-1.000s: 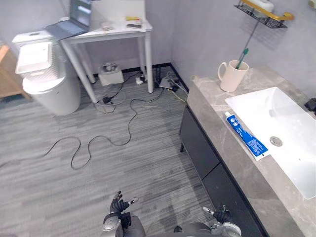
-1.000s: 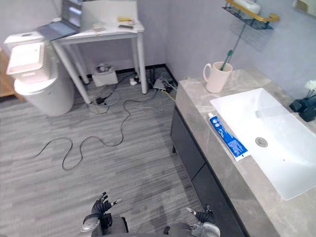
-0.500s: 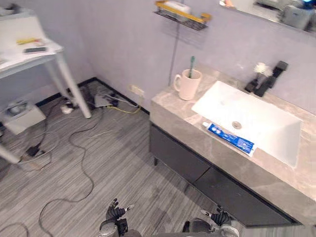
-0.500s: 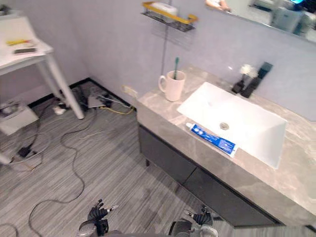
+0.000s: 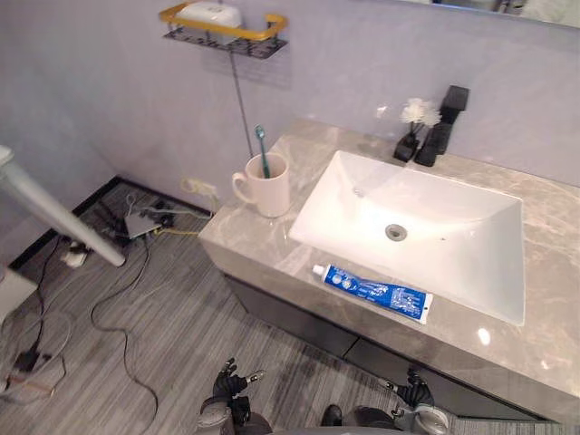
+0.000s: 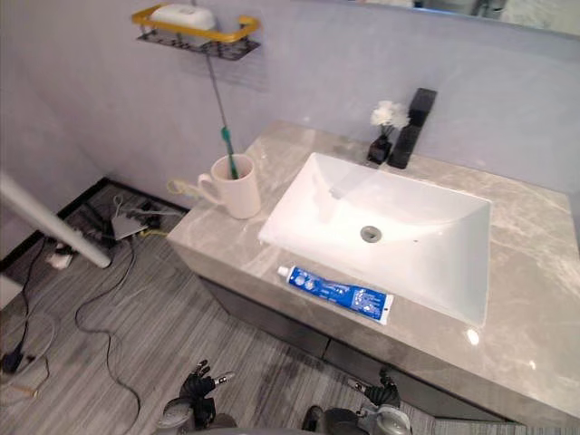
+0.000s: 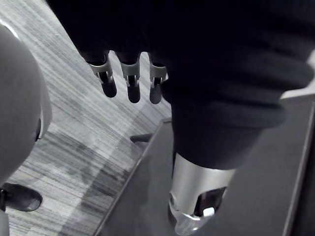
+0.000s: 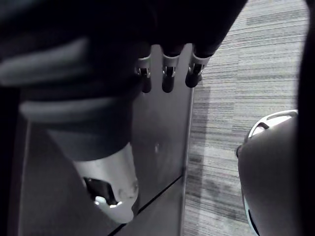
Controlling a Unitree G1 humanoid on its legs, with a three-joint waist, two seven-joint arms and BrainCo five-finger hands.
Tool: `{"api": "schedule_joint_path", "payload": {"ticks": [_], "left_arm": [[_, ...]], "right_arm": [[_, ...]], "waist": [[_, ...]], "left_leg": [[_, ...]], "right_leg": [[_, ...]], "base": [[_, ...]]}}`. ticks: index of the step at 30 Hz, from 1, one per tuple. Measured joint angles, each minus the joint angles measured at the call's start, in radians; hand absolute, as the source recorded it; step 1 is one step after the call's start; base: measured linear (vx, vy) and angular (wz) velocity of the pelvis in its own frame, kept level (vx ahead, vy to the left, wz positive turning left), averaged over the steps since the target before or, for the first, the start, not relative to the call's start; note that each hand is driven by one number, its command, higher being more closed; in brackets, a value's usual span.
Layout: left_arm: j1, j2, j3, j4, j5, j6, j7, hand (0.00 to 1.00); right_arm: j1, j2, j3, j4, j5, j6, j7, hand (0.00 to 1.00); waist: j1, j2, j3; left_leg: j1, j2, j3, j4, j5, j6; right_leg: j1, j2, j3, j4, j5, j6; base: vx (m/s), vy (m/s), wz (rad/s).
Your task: Organize washtable
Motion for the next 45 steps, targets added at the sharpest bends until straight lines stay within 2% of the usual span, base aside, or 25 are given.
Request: {"api": "schedule_joint_path", "payload": {"ticks": [1,2,3,4,5,8,10,12,19,28,29,35,43,45], "left_arm": [[-0.001,0.000,0.000,-0.001,0.000,-0.001,0.000,0.00],[0.000,-0.001,0.000,0.000,-0.001,-0.008,0.001,0.00],[0.001,-0.006,0.000,0.002,-0.001,-0.007,0.001,0.00],[0.002,-0.016,0.003,0.004,-0.002,-0.009,0.001,0.00],[0.004,-0.010,0.005,0.007,-0.002,-0.014,0.001,0.00],[0.004,0.000,0.021,0.012,0.000,-0.015,0.000,0.00],[0.003,0.005,0.021,0.019,0.001,-0.015,-0.001,0.00],[0.003,0.004,0.020,0.026,0.002,-0.015,-0.001,0.00],[0.016,-0.010,0.018,0.049,0.001,-0.014,0.000,0.00],[0.044,0.012,0.019,0.065,0.002,-0.013,0.003,0.00],[0.050,0.022,0.018,0.078,0.001,-0.013,0.005,0.00],[0.050,0.026,0.017,0.078,0.001,-0.013,0.005,0.00],[0.034,0.051,-0.025,0.115,-0.001,-0.013,0.006,0.00],[0.029,0.059,-0.048,0.122,-0.004,-0.012,0.006,0.00]], "right_arm": [[0.000,0.001,0.000,0.000,0.000,0.000,0.000,0.00],[0.005,0.001,0.000,0.001,0.000,0.000,-0.001,0.00],[0.010,-0.002,0.000,0.000,-0.001,-0.002,-0.002,0.00],[0.012,-0.006,0.001,0.007,0.000,-0.003,-0.003,0.00],[0.013,-0.002,0.003,0.008,-0.001,-0.002,-0.002,0.00],[0.038,0.029,0.003,0.010,-0.001,-0.004,-0.002,0.00],[0.044,0.038,0.003,0.011,-0.001,-0.004,-0.002,0.00],[0.044,0.033,0.003,0.020,-0.001,-0.005,-0.001,0.00],[0.047,0.009,-0.001,0.031,0.005,-0.005,-0.002,0.00],[0.023,0.001,-0.013,0.090,0.009,-0.004,-0.003,0.00],[0.010,0.000,-0.044,0.117,0.018,-0.003,-0.003,0.00],[0.010,-0.001,-0.047,0.118,0.021,-0.003,-0.003,0.00],[0.012,-0.011,-0.106,0.164,0.142,-0.003,-0.004,0.00],[0.012,-0.016,-0.129,0.179,0.171,-0.003,-0.005,0.00]], "waist": [[0.002,-0.002,0.001],[0.005,-0.002,0.000],[0.006,0.005,-0.004],[0.009,0.019,-0.014],[0.009,-0.001,-0.026],[0.013,-0.039,-0.048],[0.012,-0.049,-0.055],[0.016,-0.043,-0.057],[0.015,-0.008,-0.084],[0.018,-0.016,-0.085],[0.021,-0.020,-0.090],[0.021,-0.023,-0.088],[0.019,-0.034,-0.088],[0.018,-0.028,-0.090]], "left_leg": [[-0.003,-0.021,-0.036,-0.044,0.001,-0.001],[-0.004,-0.067,-0.130,-0.160,0.011,-0.003],[-0.001,-0.076,-0.157,-0.205,0.031,-0.014],[0.007,-0.077,-0.168,-0.232,0.079,-0.008],[0.021,-0.089,-0.147,-0.246,0.077,-0.004],[0.035,-0.123,-0.107,-0.272,0.067,0.016],[0.064,-0.142,-0.094,-0.301,0.074,0.027],[0.098,-0.157,-0.079,-0.324,0.077,0.032],[0.141,-0.159,-0.070,-0.376,0.086,0.038],[0.178,-0.164,-0.066,-0.450,0.127,0.039],[0.203,-0.180,-0.064,-0.502,0.154,0.048],[0.203,-0.180,-0.064,-0.503,0.154,0.048],[0.237,-0.182,-0.058,-0.561,0.176,0.046],[0.240,-0.182,-0.055,-0.564,0.176,0.046]], "right_leg": [[0.001,-0.005,0.017,0.004,-0.001,0.007],[-0.002,-0.013,0.064,0.014,-0.005,0.032],[-0.002,-0.010,0.077,0.015,-0.008,0.046],[0.001,-0.008,0.106,0.022,-0.016,0.069],[0.002,-0.022,0.124,0.015,-0.014,0.085],[0.001,-0.059,0.151,-0.010,-0.007,0.114],[0.026,-0.069,0.159,-0.042,0.003,0.130],[0.055,-0.080,0.171,-0.066,0.010,0.140],[0.080,-0.076,0.179,-0.091,0.015,0.140],[0.096,-0.065,0.190,-0.133,0.047,0.133],[0.106,-0.073,0.199,-0.162,0.070,0.141],[0.106,-0.072,0.200,-0.163,0.070,0.141],[0.126,-0.071,0.198,-0.193,0.076,0.141],[0.131,-0.070,0.198,-0.203,0.079,0.141]], "base": [[0.16,0.237,-1.06],[0.12,0.226,-0.80],[0.13,0.286,-0.92],[0.09,0.205,-0.62],[0.15,0.286,-0.59],[0.13,0.225,-0.26],[0.10,0.100,-0.08],[0.09,0.088,-0.15],[0.02,0.015,-0.04],[-0.02,-0.005,-0.03],[0.00,0.000,0.00],[0.00,0.000,0.00],[0.00,0.000,0.00],[0.00,0.000,0.00]]}}
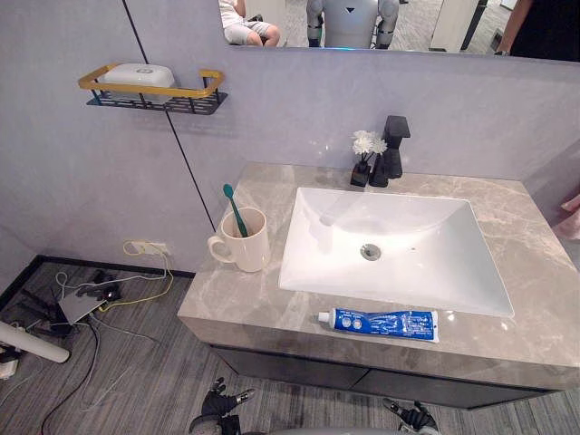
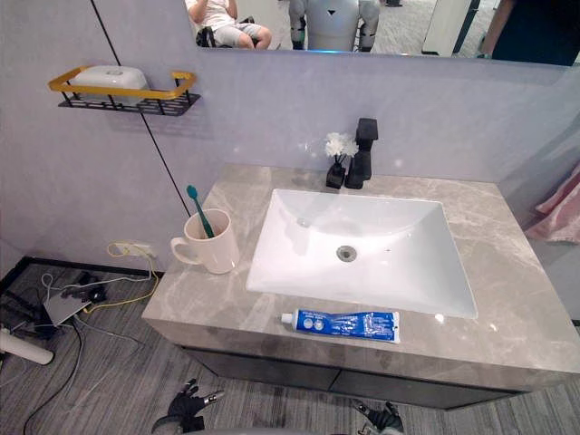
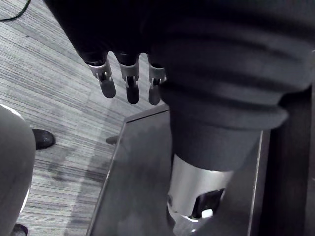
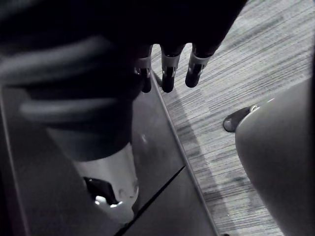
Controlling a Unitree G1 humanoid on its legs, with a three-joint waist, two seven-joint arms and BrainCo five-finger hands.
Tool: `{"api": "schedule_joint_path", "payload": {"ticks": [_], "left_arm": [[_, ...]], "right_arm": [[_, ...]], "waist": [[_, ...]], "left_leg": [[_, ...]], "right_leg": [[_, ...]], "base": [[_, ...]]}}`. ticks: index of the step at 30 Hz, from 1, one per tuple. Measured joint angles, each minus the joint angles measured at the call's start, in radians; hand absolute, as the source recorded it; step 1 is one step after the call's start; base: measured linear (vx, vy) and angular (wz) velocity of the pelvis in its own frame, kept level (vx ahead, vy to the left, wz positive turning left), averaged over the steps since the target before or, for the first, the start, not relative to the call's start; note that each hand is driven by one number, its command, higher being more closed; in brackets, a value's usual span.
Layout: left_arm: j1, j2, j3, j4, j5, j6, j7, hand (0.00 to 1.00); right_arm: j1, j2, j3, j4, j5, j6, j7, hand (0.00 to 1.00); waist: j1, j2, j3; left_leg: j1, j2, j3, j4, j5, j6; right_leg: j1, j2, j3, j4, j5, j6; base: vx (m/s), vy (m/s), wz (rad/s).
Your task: Organize washtable
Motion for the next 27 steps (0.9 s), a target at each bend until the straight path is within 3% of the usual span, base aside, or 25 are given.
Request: {"api": "schedule_joint_path", "payload": {"ticks": [9,27], "left_arm": [[-0.007,0.011,-0.011,0.011,-0.006,-0.001,0.003,0.00],[-0.010,0.017,0.017,0.015,-0.048,0.000,0.020,0.00]], "right_arm": [[0.029,-0.015,-0.007,0.029,0.024,0.002,-0.018,0.00],[0.025,-0.030,-0.005,0.037,0.021,0.001,-0.017,0.00]], "waist": [[-0.002,-0.012,0.016],[-0.002,0.005,0.049]], "left_leg": [[0.016,-0.004,0.002,-0.016,0.000,0.000],[0.001,-0.018,-0.038,-0.016,0.013,0.008]], "right_leg": [[0.023,-0.002,-0.003,-0.031,0.014,0.004],[0.029,-0.016,-0.052,-0.035,0.019,0.010]], "base": [[-0.01,-0.009,0.00],[-0.04,-0.026,0.07]]}}
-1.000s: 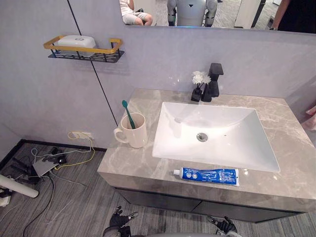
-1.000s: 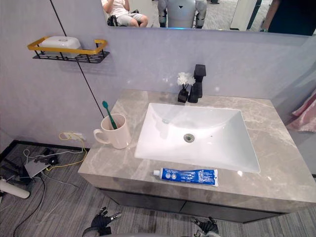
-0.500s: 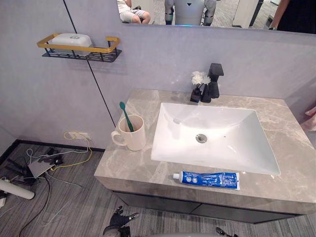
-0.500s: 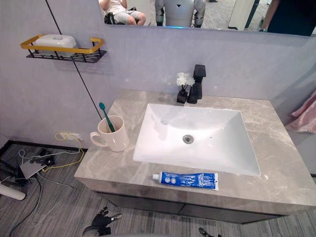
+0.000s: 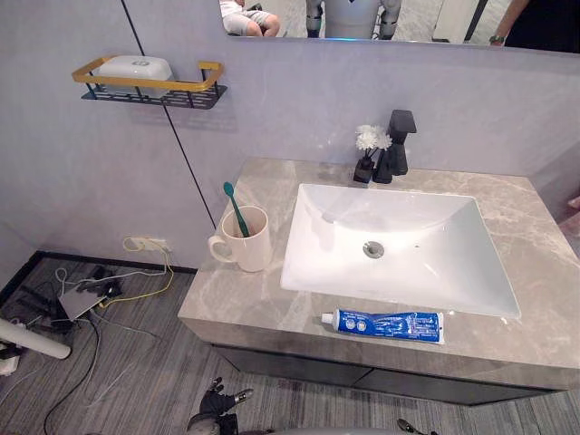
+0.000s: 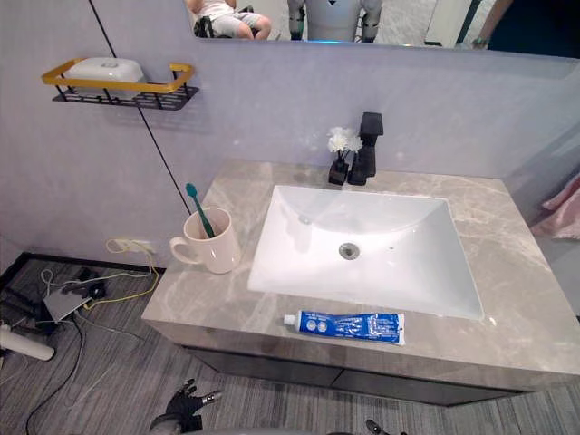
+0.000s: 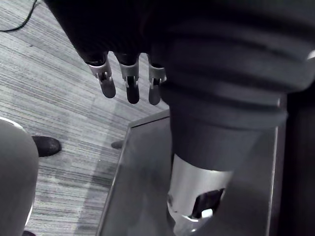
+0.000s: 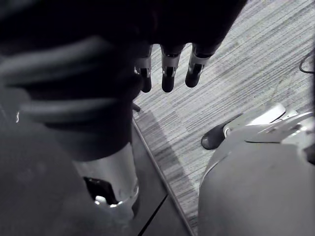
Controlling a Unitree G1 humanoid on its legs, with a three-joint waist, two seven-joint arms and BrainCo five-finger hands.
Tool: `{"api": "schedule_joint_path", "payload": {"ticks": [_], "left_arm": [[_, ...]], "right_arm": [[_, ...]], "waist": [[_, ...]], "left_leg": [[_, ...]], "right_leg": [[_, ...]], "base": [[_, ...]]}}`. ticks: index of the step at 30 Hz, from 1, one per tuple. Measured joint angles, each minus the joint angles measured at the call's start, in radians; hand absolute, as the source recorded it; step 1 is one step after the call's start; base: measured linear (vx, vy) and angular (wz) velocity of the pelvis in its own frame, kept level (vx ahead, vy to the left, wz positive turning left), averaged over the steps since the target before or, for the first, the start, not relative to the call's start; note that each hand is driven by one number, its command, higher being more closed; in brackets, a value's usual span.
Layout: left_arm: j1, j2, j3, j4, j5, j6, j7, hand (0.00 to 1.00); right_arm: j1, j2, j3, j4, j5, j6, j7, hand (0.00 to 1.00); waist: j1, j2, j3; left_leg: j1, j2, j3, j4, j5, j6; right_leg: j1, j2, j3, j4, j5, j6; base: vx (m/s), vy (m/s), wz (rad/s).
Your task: Organize washtable
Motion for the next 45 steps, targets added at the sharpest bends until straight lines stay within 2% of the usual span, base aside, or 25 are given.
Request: {"api": "schedule_joint_path", "payload": {"ticks": [8,11,14,18,19,21,24,26,28,31,33,34,36,40,42,45], "left_arm": [[0.010,-0.004,0.086,-0.003,-0.043,-0.002,0.016,0.00],[0.044,-0.004,0.173,-0.027,-0.071,-0.002,0.043,0.00],[0.098,-0.005,0.262,-0.144,-0.128,-0.004,0.094,0.00],[0.173,-0.007,0.329,-0.481,-0.218,-0.027,0.178,0.00],[0.177,-0.007,0.341,-0.601,-0.233,-0.046,0.203,0.00],[0.179,-0.006,0.355,-0.752,-0.232,-0.084,0.244,0.00],[0.160,-0.022,0.353,-0.996,-0.226,-0.102,0.296,0.00],[0.148,-0.024,0.320,-1.187,-0.205,-0.139,0.330,0.00],[0.143,-0.024,0.274,-1.292,-0.177,-0.155,0.346,0.00],[0.144,-0.016,0.111,-1.493,-0.084,-0.164,0.344,0.00],[0.148,-0.004,-0.053,-1.632,0.008,-0.180,0.322,0.00],[0.147,-0.002,-0.092,-1.657,0.027,-0.184,0.318,0.00],[0.147,0.013,-0.201,-1.724,0.105,-0.203,0.299,0.00],[0.139,0.090,-0.318,-1.743,0.196,-0.208,0.278,0.00],[0.134,0.122,-0.374,-1.747,0.211,-0.211,0.275,0.00],[0.118,0.176,-0.457,-1.745,0.221,-0.211,0.237,0.00]], "right_arm": [[-0.016,0.000,-0.001,0.000,-0.002,-0.001,0.000,0.00],[-0.013,0.003,-0.027,0.000,-0.002,-0.002,0.000,0.00],[-0.009,0.000,-0.048,-0.001,-0.001,-0.006,-0.002,0.00],[-0.003,0.016,-0.051,-0.046,-0.001,-0.014,-0.020,0.00],[0.008,0.023,-0.049,-0.064,-0.001,-0.015,-0.022,0.00],[0.018,0.025,-0.036,-0.089,-0.001,-0.019,-0.022,0.00],[0.022,0.024,-0.028,-0.108,-0.001,-0.024,-0.022,0.00],[0.022,0.029,-0.017,-0.108,0.000,-0.024,-0.020,0.00],[0.022,0.032,-0.015,-0.108,0.003,-0.024,-0.018,0.00],[0.023,0.030,0.012,-0.103,0.004,-0.025,-0.015,0.00],[0.023,0.025,0.021,-0.086,0.005,-0.032,0.002,0.00],[0.023,0.022,0.023,-0.077,0.006,-0.032,0.004,0.00],[0.030,0.004,0.046,-0.072,0.012,-0.036,0.005,0.00],[0.035,-0.025,0.077,-0.036,0.011,-0.043,0.007,0.00],[0.034,-0.037,0.098,-0.036,0.011,-0.044,0.008,0.00],[0.037,-0.037,0.105,-0.036,0.002,-0.044,0.021,0.00]], "waist": [[0.001,0.004,0.012],[0.001,0.003,0.012],[0.006,0.003,0.012],[0.021,0.003,0.011],[0.035,0.002,0.010],[0.052,0.005,0.009],[0.057,0.003,0.004],[0.058,-0.003,0.000],[0.060,-0.006,-0.001],[0.060,-0.005,-0.003],[0.056,0.006,-0.013],[0.054,0.010,-0.017],[0.028,0.025,-0.027],[0.020,0.039,-0.039],[0.004,0.040,-0.041],[0.001,0.031,-0.045]], "left_leg": [[-0.001,-0.015,-0.042,-0.016,0.021,0.007],[-0.007,-0.025,-0.077,-0.038,0.042,0.011],[-0.011,-0.031,-0.097,-0.055,0.054,0.015],[-0.024,-0.034,-0.127,-0.066,0.064,0.020],[-0.024,-0.035,-0.135,-0.067,0.065,0.020],[-0.024,-0.038,-0.140,-0.066,0.066,0.022],[-0.038,-0.049,-0.158,-0.041,0.062,0.025],[-0.054,-0.051,-0.172,-0.027,0.061,0.025],[-0.061,-0.052,-0.178,-0.014,0.059,0.024],[-0.065,-0.052,-0.185,0.002,0.055,0.022],[-0.067,-0.052,-0.190,0.006,0.056,0.022],[-0.067,-0.052,-0.190,0.006,0.056,0.022],[-0.068,-0.051,-0.193,0.010,0.055,0.022],[-0.068,-0.046,-0.188,0.022,0.054,0.021],[-0.067,-0.042,-0.183,0.022,0.055,0.021],[-0.060,-0.031,-0.157,0.022,0.052,0.017]], "right_leg": [[0.014,-0.013,-0.044,0.003,-0.004,0.006],[0.014,-0.021,-0.080,0.004,-0.010,0.014],[0.014,-0.025,-0.104,0.003,-0.012,0.016],[0.013,-0.032,-0.135,0.002,-0.013,0.018],[0.016,-0.033,-0.142,0.002,-0.013,0.018],[0.021,-0.037,-0.150,0.002,-0.013,0.018],[0.031,-0.048,-0.178,0.003,-0.016,0.022],[0.032,-0.049,-0.193,0.007,-0.016,0.022],[0.033,-0.049,-0.196,0.008,-0.016,0.022],[0.034,-0.048,-0.196,0.009,-0.016,0.022],[0.032,-0.046,-0.195,0.012,-0.016,0.021],[0.032,-0.046,-0.195,0.013,-0.016,0.021],[0.032,-0.045,-0.194,0.015,-0.016,0.021],[0.032,-0.040,-0.185,0.017,-0.016,0.021],[0.030,-0.037,-0.177,0.017,-0.016,0.019],[0.027,-0.028,-0.149,0.013,-0.011,0.013]], "base": [[-0.05,-0.024,0.17],[-0.05,-0.028,0.31],[-0.03,-0.018,0.25],[-0.02,-0.024,0.24],[-0.02,-0.018,0.19],[-0.02,-0.012,0.13],[-0.02,-0.003,0.26],[-0.02,-0.011,0.20],[-0.02,-0.013,0.11],[-0.07,-0.012,0.07],[-0.09,-0.017,-0.01],[-0.08,-0.013,-0.03],[-0.06,-0.006,0.02],[-0.05,-0.009,-0.04],[-0.05,-0.008,-0.11],[-0.05,-0.011,-0.25]]}}
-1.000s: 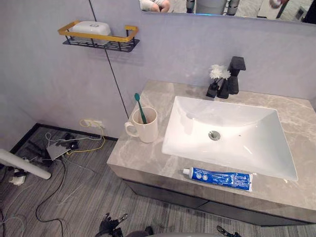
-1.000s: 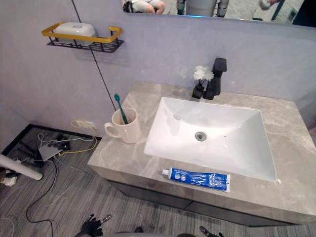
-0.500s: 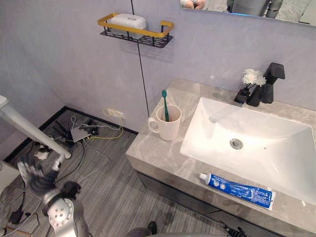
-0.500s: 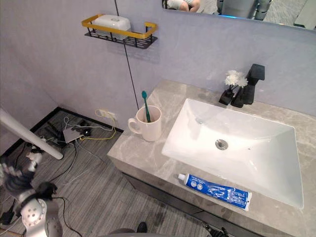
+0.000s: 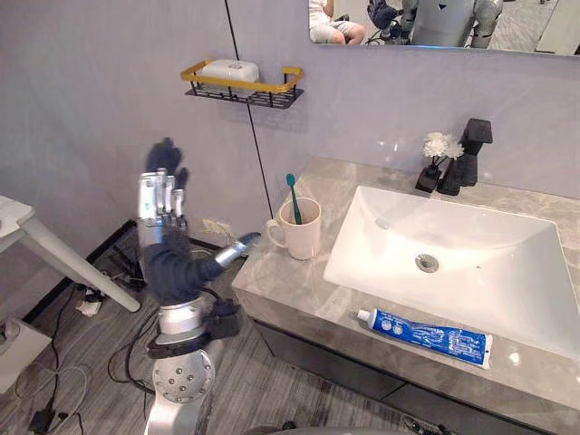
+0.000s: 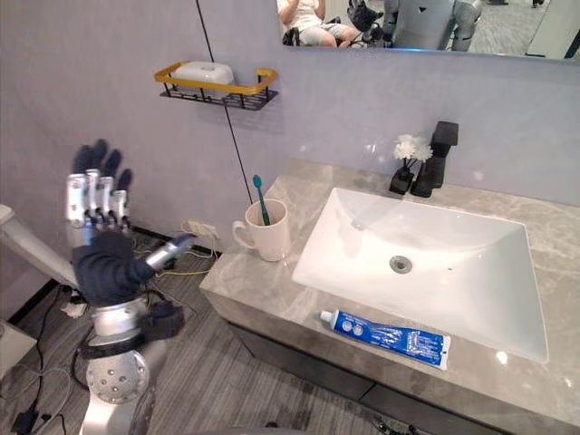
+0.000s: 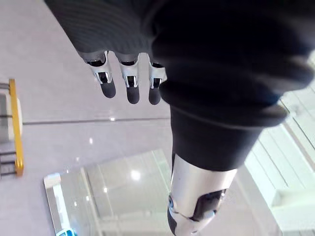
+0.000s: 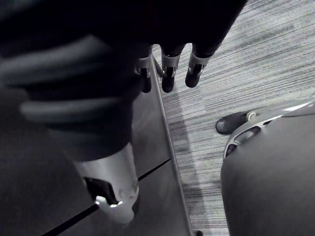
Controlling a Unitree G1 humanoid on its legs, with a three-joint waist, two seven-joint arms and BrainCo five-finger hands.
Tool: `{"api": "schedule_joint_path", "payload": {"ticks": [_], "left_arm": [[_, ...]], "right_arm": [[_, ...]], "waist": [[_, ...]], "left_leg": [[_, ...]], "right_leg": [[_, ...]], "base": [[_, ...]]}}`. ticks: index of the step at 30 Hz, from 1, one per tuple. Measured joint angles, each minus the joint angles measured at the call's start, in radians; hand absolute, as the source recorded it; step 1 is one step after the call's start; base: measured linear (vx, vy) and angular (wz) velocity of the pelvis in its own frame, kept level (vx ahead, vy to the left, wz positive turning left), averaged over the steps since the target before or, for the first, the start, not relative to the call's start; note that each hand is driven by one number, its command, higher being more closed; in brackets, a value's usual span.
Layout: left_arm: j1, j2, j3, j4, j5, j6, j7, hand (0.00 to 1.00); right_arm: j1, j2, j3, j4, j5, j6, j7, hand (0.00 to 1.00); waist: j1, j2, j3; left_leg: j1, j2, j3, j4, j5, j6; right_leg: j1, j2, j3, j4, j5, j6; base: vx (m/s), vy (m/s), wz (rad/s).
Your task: Organize washtable
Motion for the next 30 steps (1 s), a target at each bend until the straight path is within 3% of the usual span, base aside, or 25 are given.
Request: {"api": "schedule_joint_path", "payload": {"ticks": [6,9,15,25,30], "left_arm": [[-0.123,0.078,-0.158,0.069,0.029,0.002,-0.081,0.00],[-0.159,0.120,-0.230,0.148,0.060,0.014,-0.140,0.00],[-0.202,0.135,-0.296,0.286,0.112,0.053,-0.242,0.00],[-0.287,0.117,-0.403,0.580,0.255,0.092,-0.265,0.00],[-0.328,0.098,-0.430,0.662,0.312,0.113,-0.265,0.00]], "right_arm": [[0.014,-0.006,0.031,0.004,-0.012,0.002,0.000,0.00],[0.008,-0.006,0.032,0.004,-0.027,0.004,0.001,0.00],[-0.004,-0.008,0.031,-0.002,-0.035,0.014,0.004,0.00],[-0.010,-0.032,0.023,-0.011,-0.036,0.025,0.005,0.00],[-0.019,-0.032,0.010,-0.026,-0.036,0.025,0.005,0.00]], "waist": [[-0.006,-0.010,-0.012],[-0.029,-0.012,-0.013],[-0.051,-0.004,-0.017],[-0.066,0.014,-0.007],[-0.092,0.016,0.005]], "left_leg": [[-0.004,0.003,0.018,0.000,-0.001,-0.001],[-0.004,0.003,0.021,0.000,-0.001,-0.001],[-0.008,0.003,0.022,-0.001,-0.001,-0.001],[0.003,0.004,0.024,-0.029,0.004,-0.004],[0.003,0.003,0.028,-0.037,0.004,-0.004]], "right_leg": [[-0.014,0.001,0.018,0.001,0.005,-0.001],[-0.016,0.000,0.022,0.001,0.005,-0.001],[-0.020,0.002,0.019,-0.003,0.008,-0.003],[-0.012,0.006,0.016,-0.035,0.020,-0.004],[-0.012,0.006,0.016,-0.044,0.021,-0.004]], "base": [[-0.03,-0.001,-0.09],[-0.01,0.000,-0.01],[0.00,0.000,0.00],[0.00,-0.002,-0.01],[0.01,-0.005,-0.01]]}}
